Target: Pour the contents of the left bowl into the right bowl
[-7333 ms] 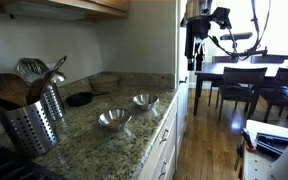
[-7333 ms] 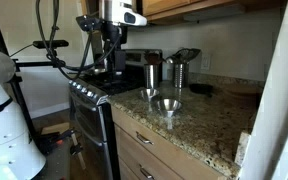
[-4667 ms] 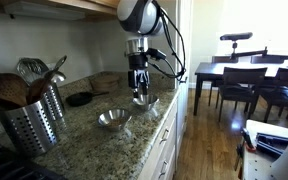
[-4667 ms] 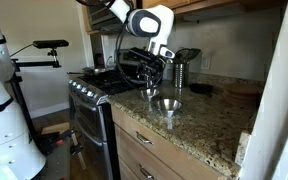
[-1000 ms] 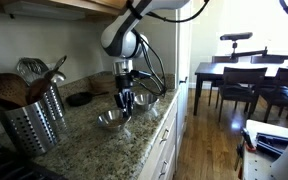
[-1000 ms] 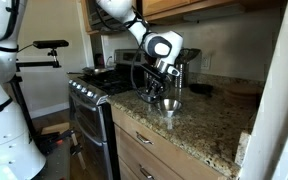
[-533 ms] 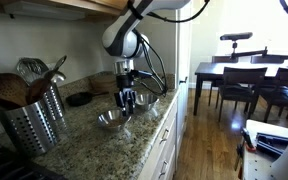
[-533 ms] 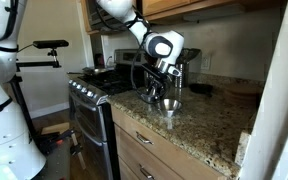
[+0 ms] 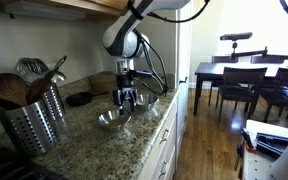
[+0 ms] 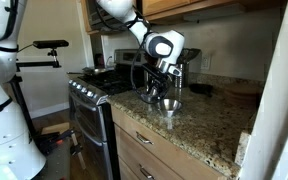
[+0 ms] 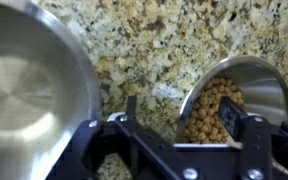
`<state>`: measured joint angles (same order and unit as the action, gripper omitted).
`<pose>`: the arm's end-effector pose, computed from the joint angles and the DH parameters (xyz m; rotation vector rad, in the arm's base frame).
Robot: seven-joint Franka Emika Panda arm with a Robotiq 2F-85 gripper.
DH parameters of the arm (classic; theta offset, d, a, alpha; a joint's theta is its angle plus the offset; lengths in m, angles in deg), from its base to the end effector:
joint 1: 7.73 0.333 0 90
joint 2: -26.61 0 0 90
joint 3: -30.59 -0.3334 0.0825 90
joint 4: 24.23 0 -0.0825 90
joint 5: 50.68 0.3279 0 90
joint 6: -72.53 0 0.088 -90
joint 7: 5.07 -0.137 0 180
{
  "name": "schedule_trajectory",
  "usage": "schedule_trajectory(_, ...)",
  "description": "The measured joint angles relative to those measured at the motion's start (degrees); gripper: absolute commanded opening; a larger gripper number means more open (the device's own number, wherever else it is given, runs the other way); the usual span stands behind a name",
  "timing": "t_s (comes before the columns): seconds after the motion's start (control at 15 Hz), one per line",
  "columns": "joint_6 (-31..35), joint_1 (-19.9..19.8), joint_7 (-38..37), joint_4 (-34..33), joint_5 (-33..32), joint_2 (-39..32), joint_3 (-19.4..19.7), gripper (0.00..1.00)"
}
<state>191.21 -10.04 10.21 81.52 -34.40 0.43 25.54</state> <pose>0.5753 0.0460 0.2886 -2.8251 -0.2034 0.2848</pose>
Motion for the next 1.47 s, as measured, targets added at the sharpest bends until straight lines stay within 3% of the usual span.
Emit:
schedule_trajectory(0.67,0.56,0.06,-5.53,0.0,-0.08,0.0,0.16,1.0)
schedule_trajectory(0.73,0.56,0.07,-5.87,0.0,-0.08,0.0,0.17,0.81)
schedule_trajectory(0.93,0.57,0.09,-6.93,0.0,-0.09,0.0,0.19,0.58)
schedule_trajectory(1.27,0.57,0.1,-7.77,0.0,-0.1,0.0,0.19,0.26)
schedule_trajectory(1.47,0.57,0.11,-7.97,0.0,-0.1,0.0,0.2,0.15)
